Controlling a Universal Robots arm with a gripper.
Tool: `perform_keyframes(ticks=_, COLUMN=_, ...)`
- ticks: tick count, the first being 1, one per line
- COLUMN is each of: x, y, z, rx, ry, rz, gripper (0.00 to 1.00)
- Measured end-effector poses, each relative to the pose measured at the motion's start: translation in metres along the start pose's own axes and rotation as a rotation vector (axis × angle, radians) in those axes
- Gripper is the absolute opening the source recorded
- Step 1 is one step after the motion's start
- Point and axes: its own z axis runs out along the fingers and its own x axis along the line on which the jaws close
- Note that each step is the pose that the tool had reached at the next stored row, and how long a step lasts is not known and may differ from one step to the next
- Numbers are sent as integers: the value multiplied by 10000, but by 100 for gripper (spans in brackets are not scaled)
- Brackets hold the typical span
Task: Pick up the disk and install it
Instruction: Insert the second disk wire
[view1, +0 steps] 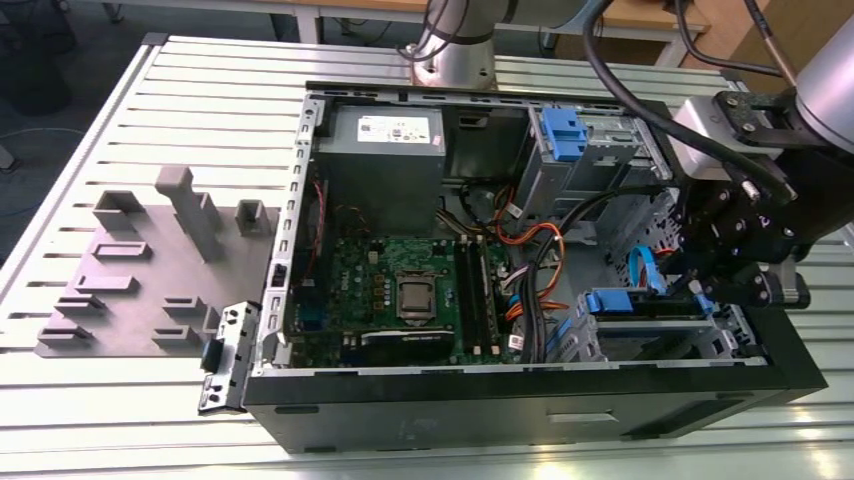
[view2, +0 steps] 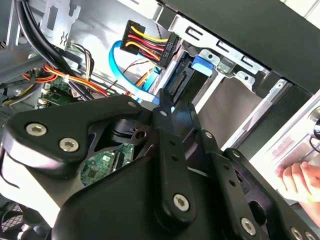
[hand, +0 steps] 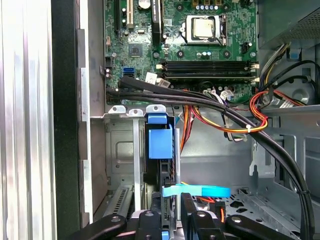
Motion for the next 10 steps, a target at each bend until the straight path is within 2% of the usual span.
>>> perform_keyframes(ticks=4, x=0, y=-3, z=0, rx=0, ry=0, rz=0, gripper=29)
perform_keyframes(ticks=6, x=-2, y=-45, z=0, rx=0, ry=0, rz=0, gripper=29)
perform_keyframes(ticks=10, x=-2, y=-47, z=0, rx=0, ry=-1, rz=0, gripper=29)
